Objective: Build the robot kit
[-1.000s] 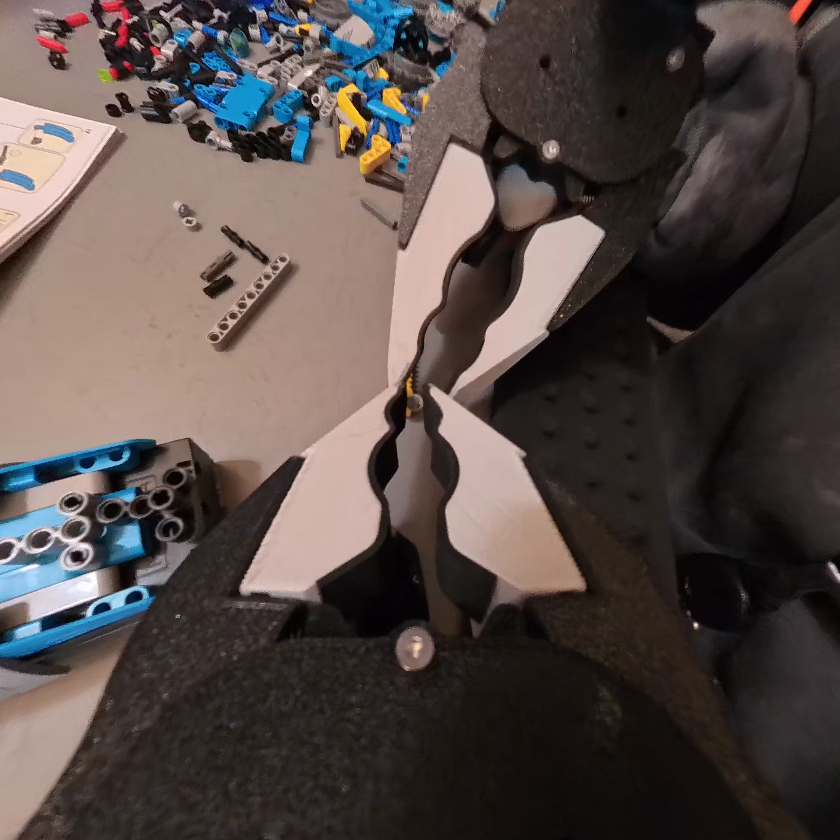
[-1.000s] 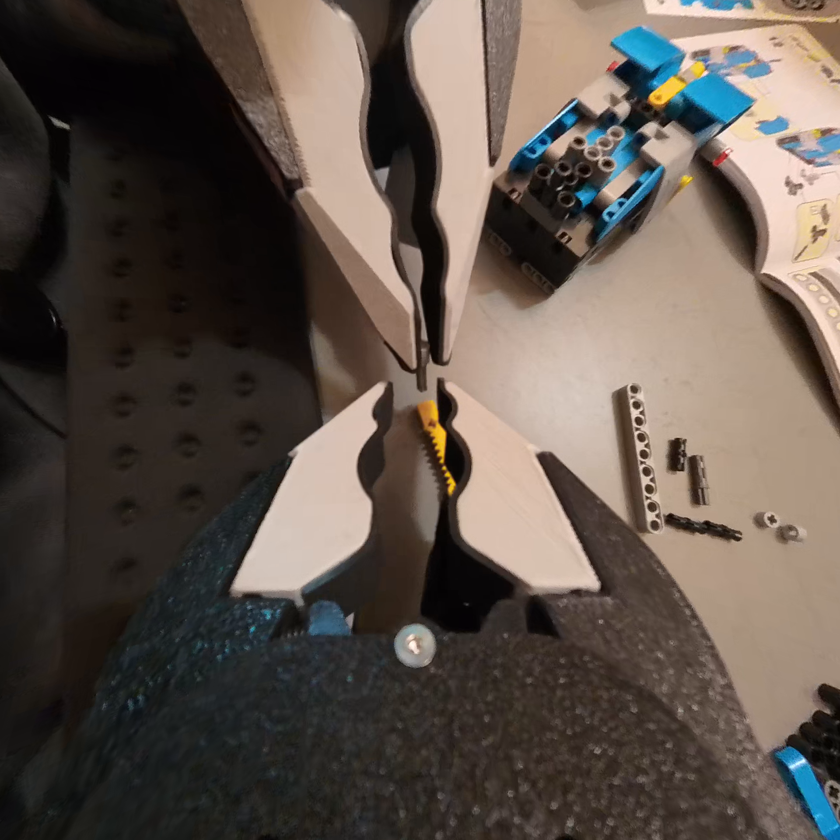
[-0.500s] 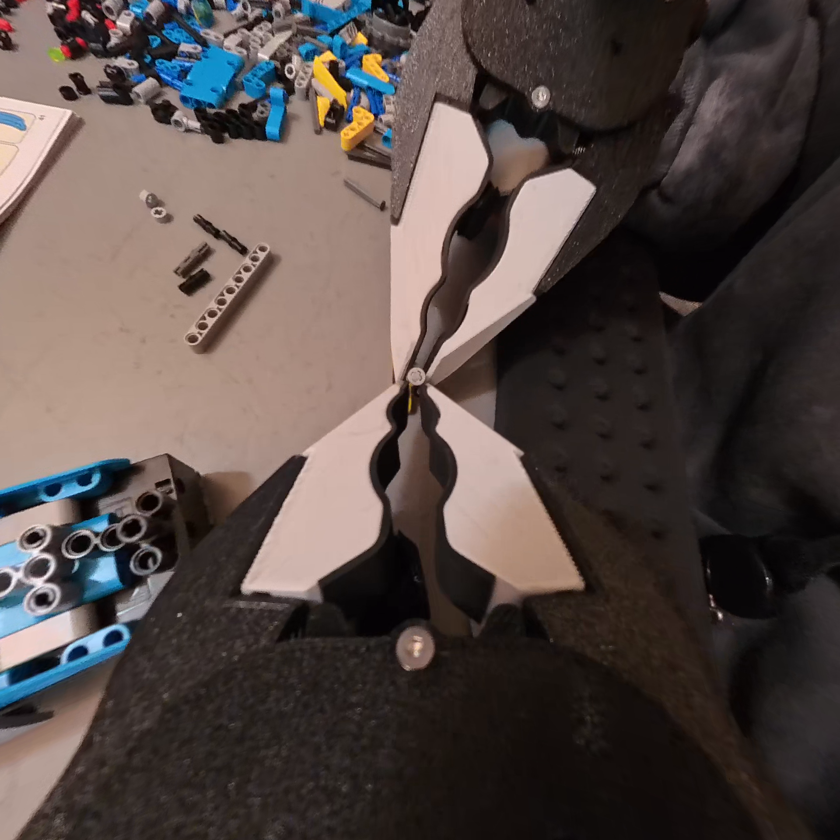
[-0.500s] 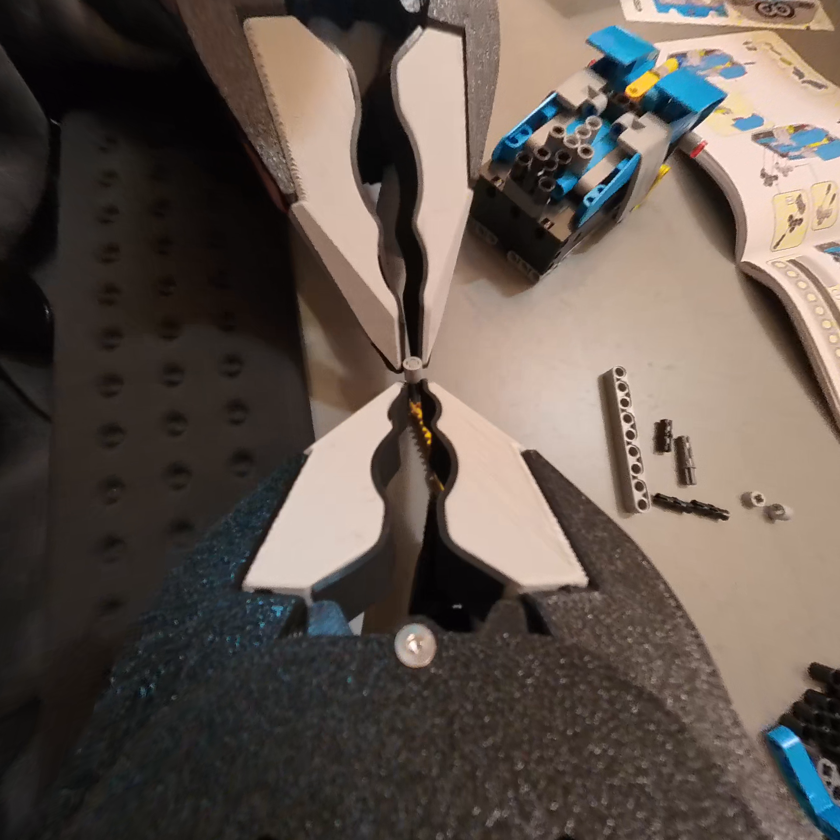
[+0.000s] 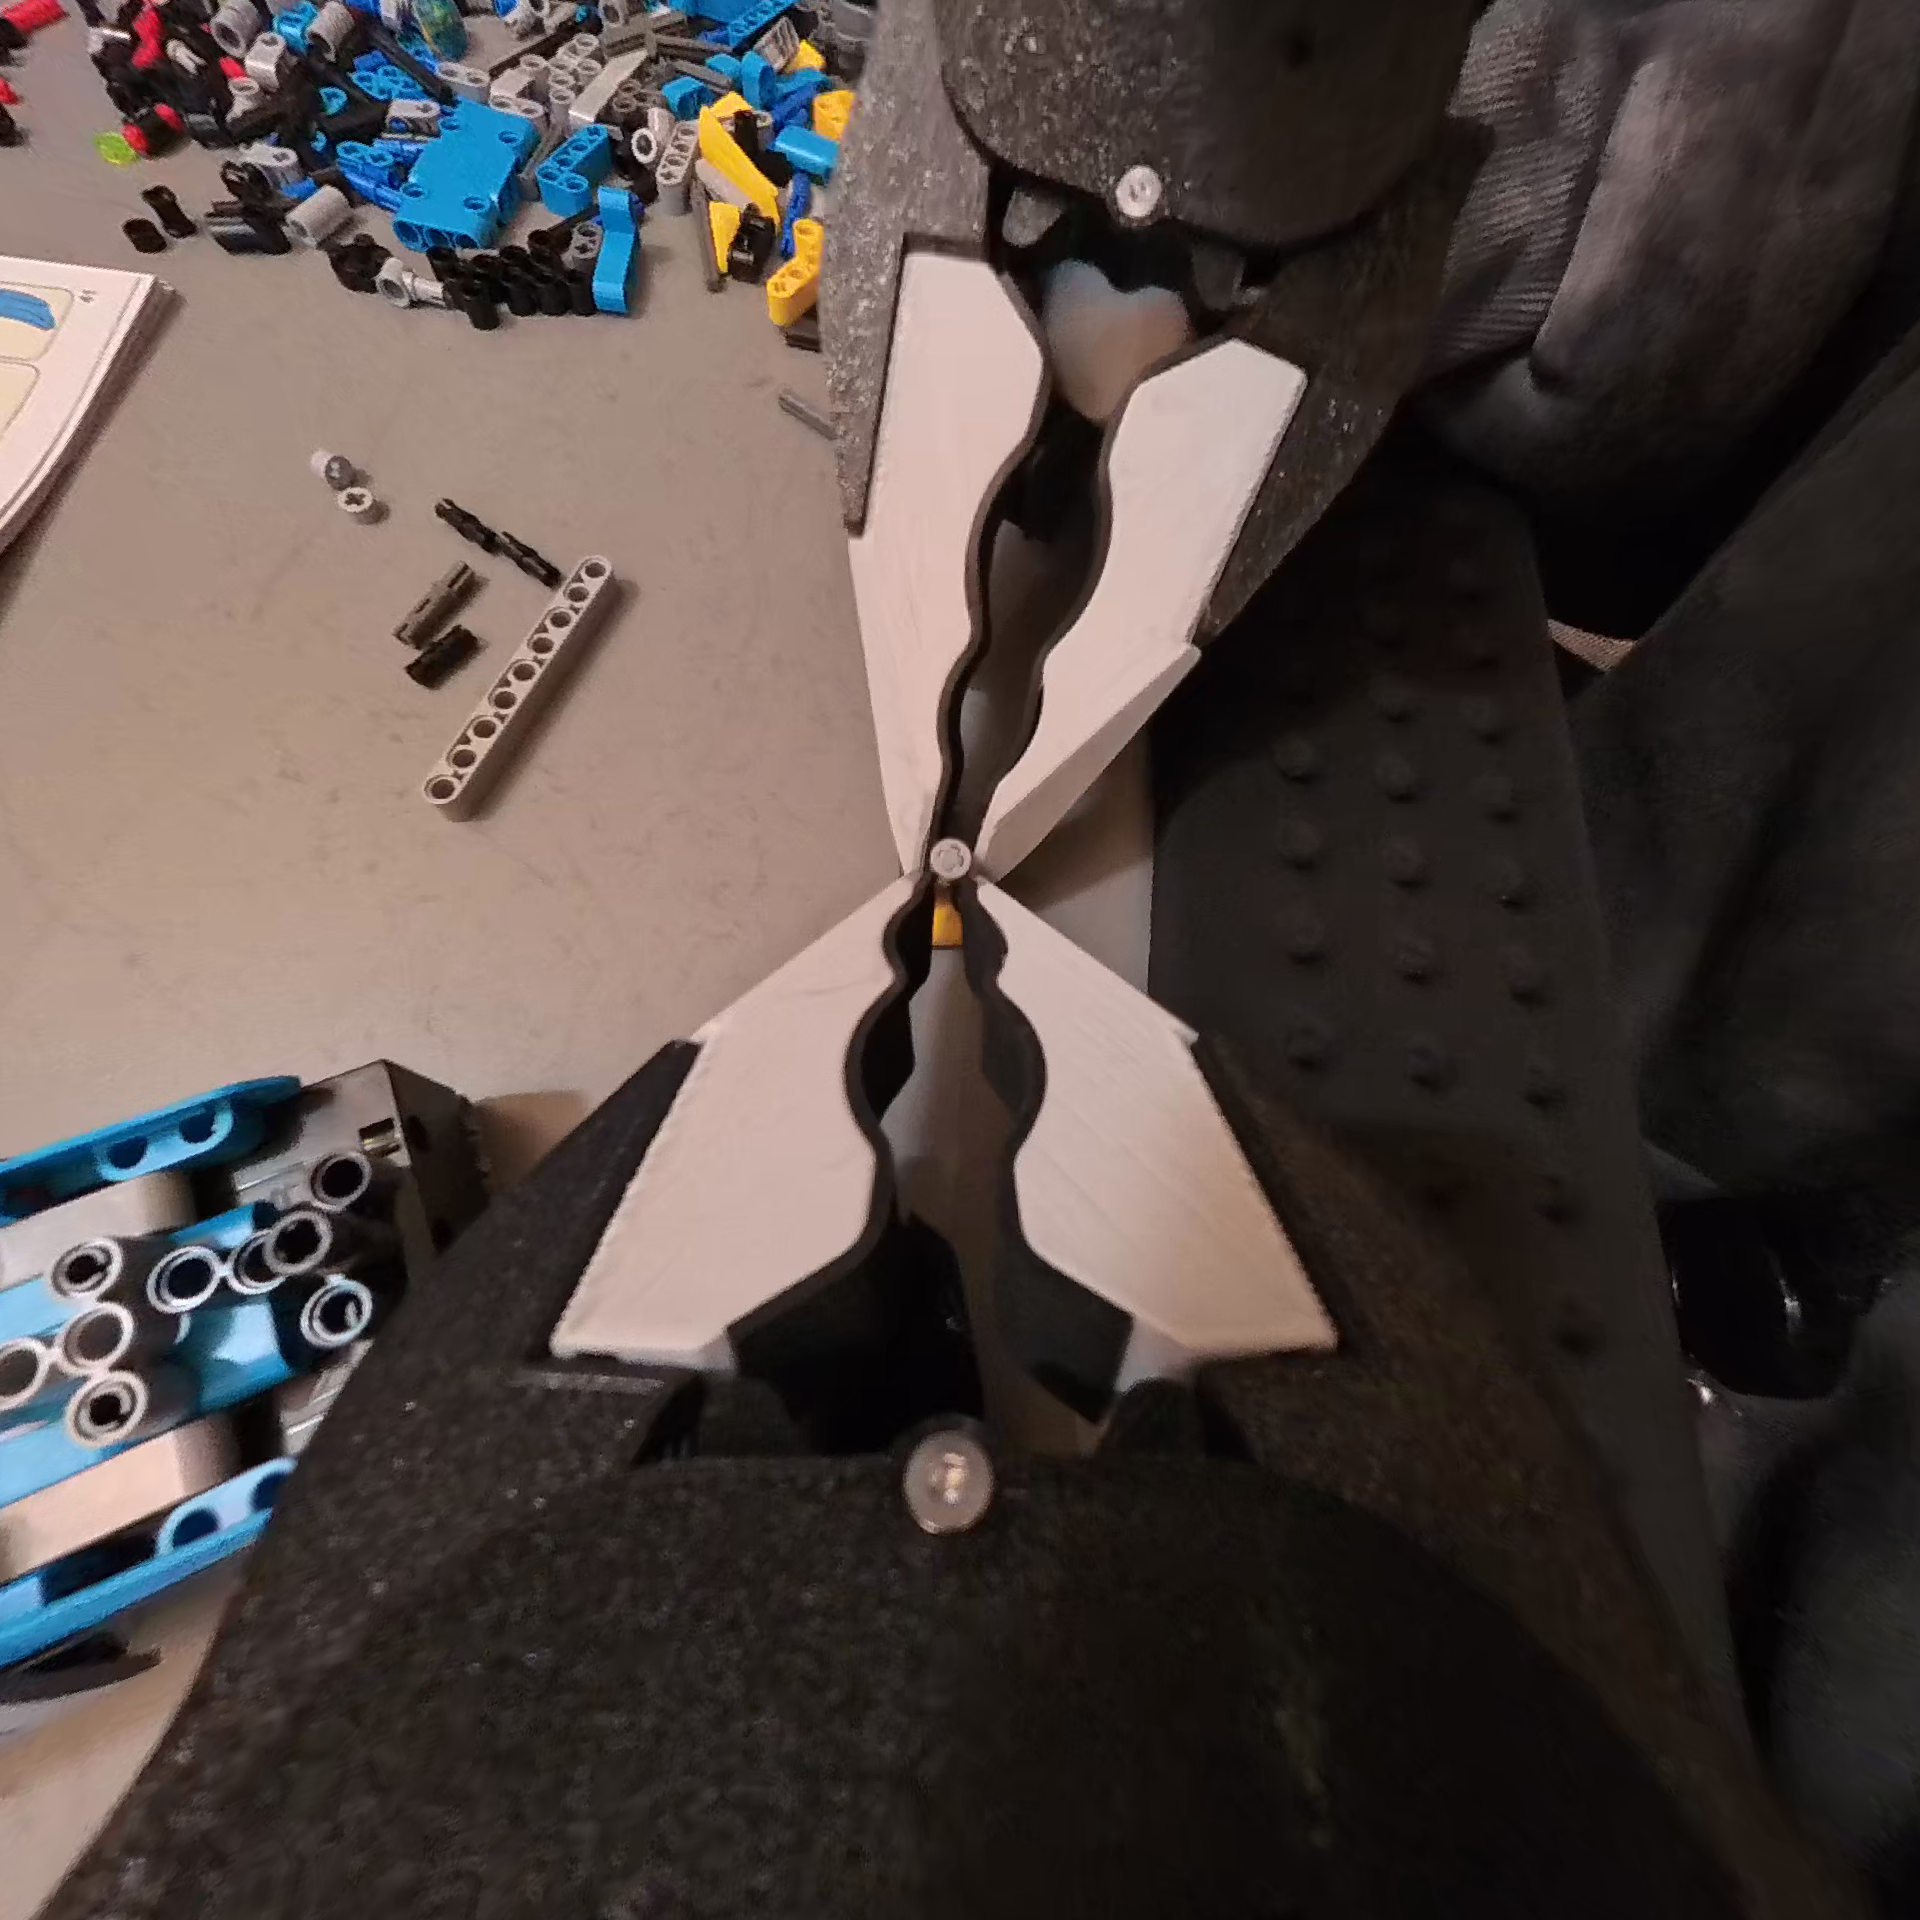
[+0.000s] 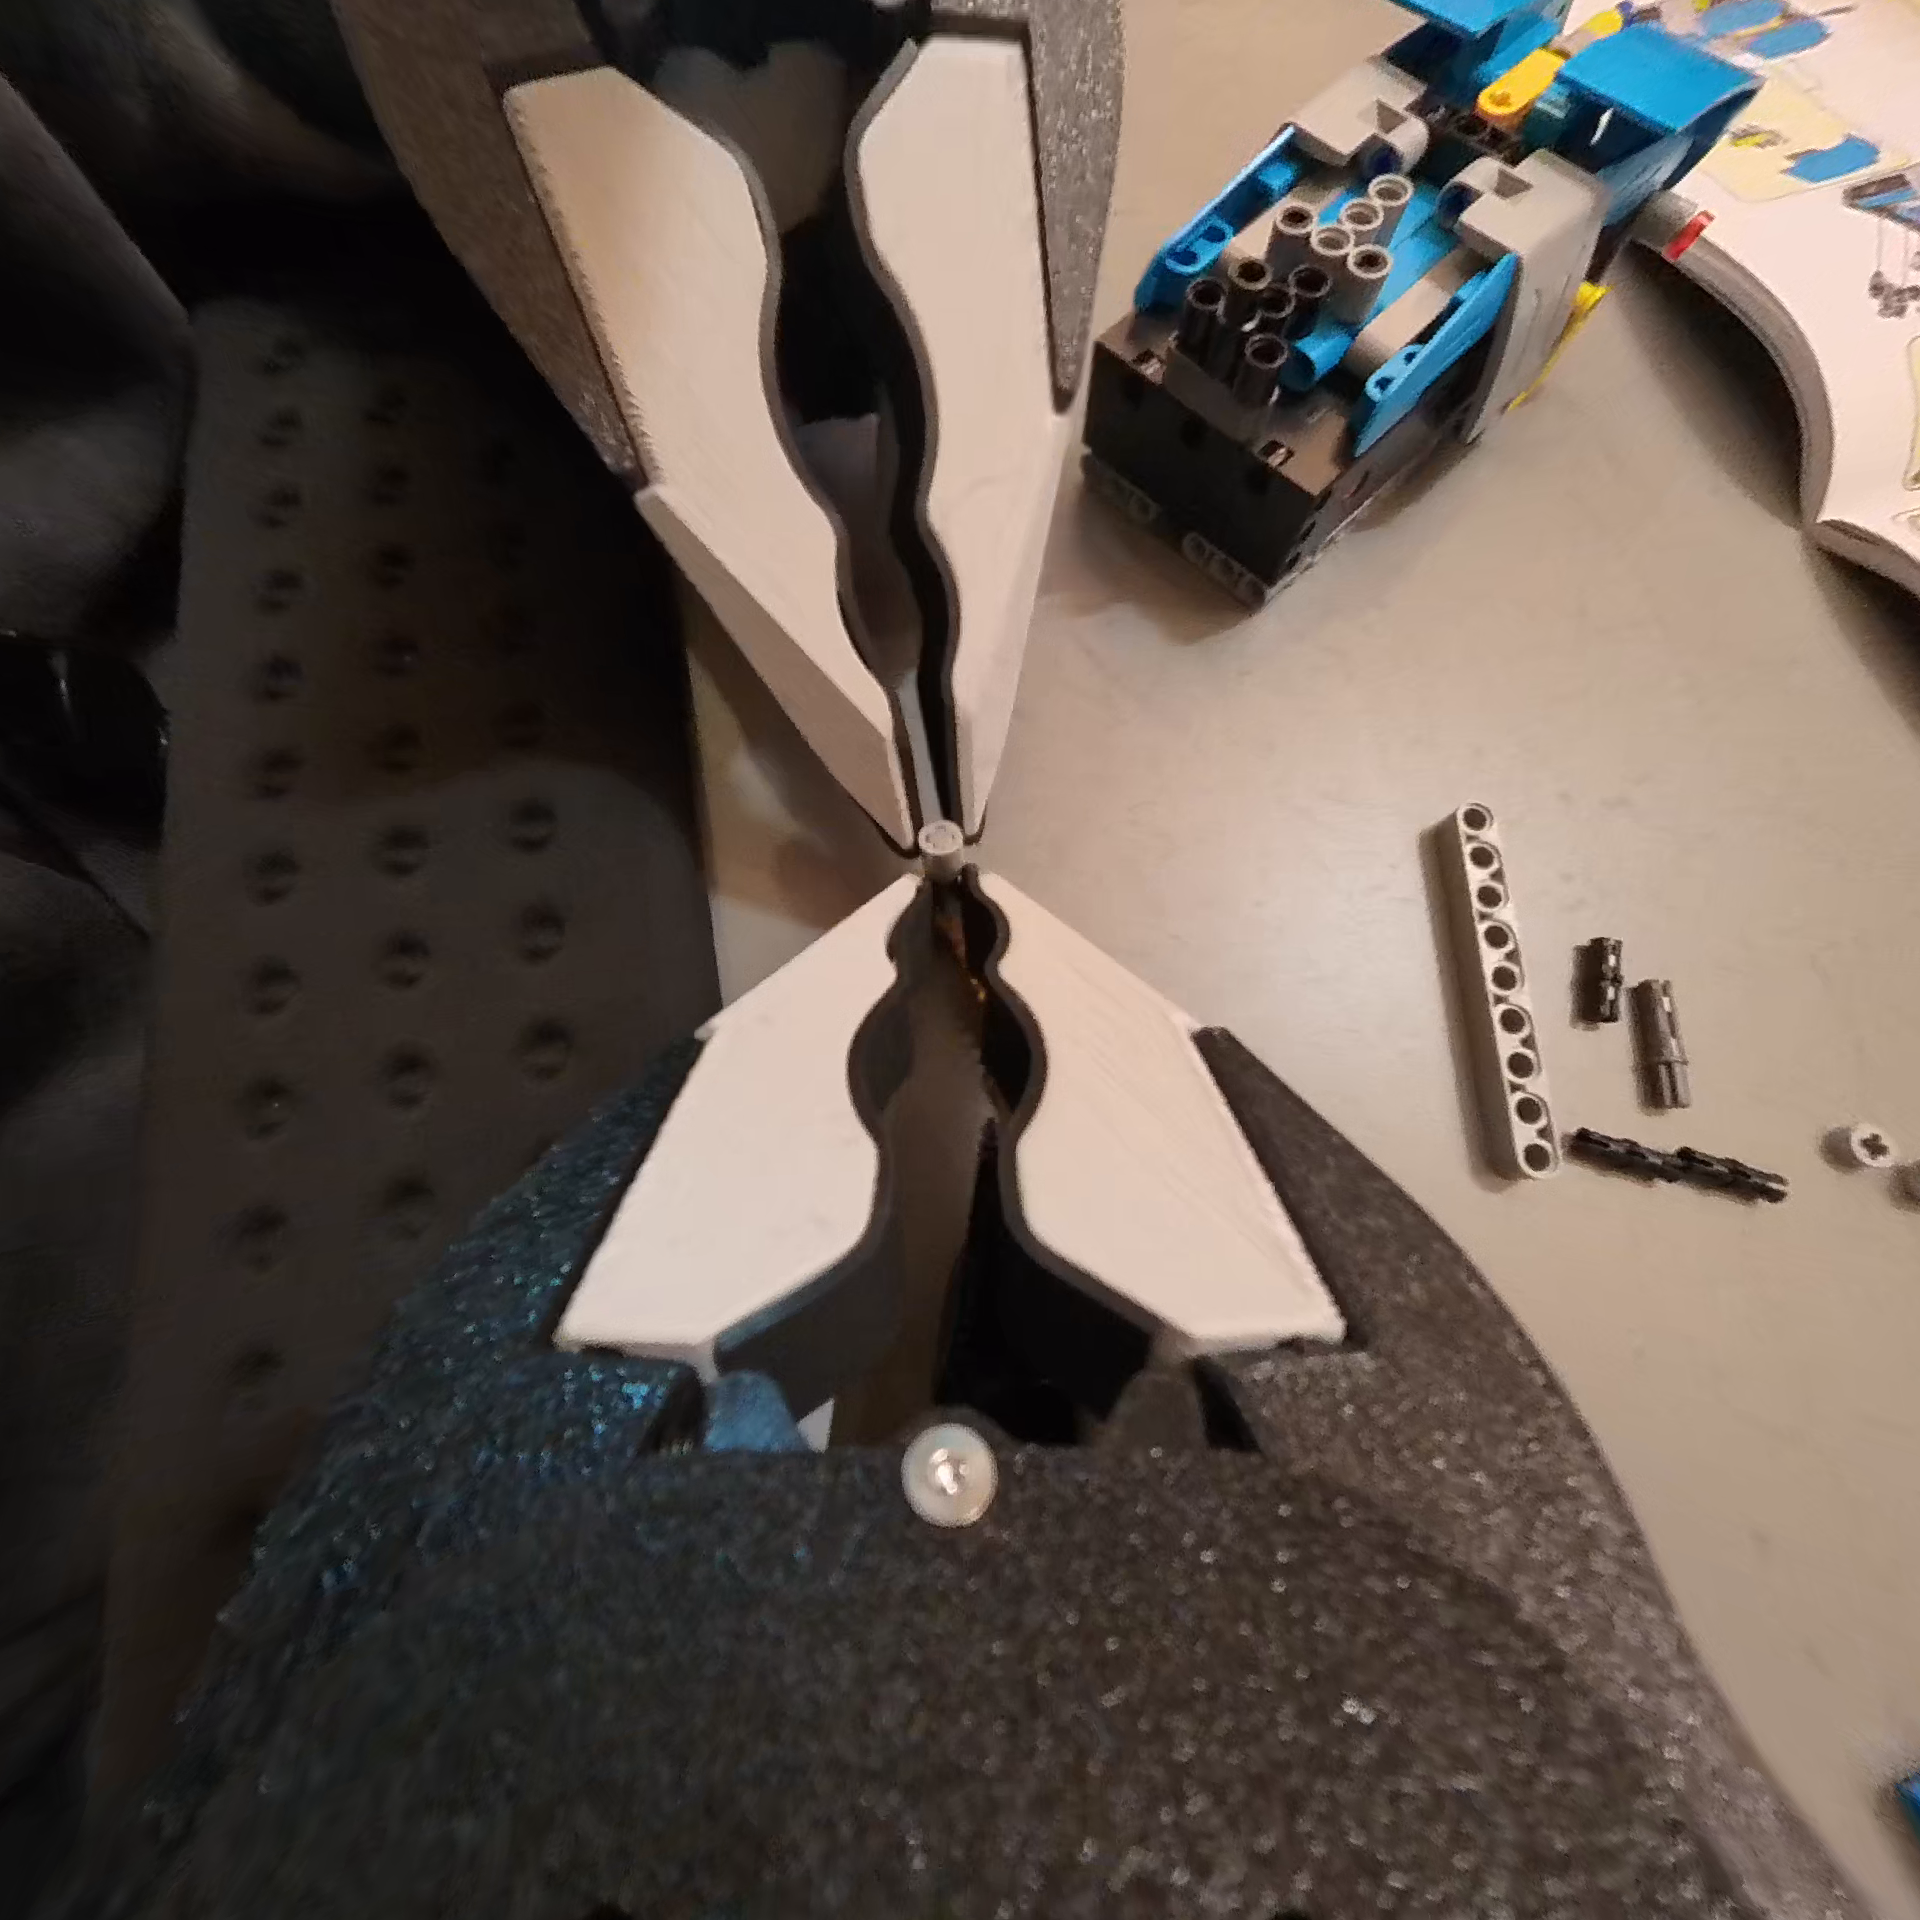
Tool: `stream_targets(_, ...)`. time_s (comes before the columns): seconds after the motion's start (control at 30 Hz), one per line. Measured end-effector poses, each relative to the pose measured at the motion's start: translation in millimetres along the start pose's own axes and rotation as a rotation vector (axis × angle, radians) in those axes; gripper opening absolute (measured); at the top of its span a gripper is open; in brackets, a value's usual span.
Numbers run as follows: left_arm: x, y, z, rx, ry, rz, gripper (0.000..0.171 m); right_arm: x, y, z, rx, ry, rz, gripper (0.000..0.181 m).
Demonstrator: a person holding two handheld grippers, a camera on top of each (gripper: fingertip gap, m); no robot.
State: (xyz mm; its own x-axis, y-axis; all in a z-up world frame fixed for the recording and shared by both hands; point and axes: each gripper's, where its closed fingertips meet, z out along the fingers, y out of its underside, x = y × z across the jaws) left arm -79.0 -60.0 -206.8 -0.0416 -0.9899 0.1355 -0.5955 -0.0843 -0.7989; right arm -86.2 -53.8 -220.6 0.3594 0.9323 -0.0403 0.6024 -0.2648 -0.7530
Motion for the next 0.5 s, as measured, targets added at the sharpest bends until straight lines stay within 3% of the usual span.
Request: stream_targets(0.5,0.9,-2.0,2.8,0.000,0.023,0.019,0.007,-1.7,0.6,1.0,0.011,-0.072,-0.064,0.003)
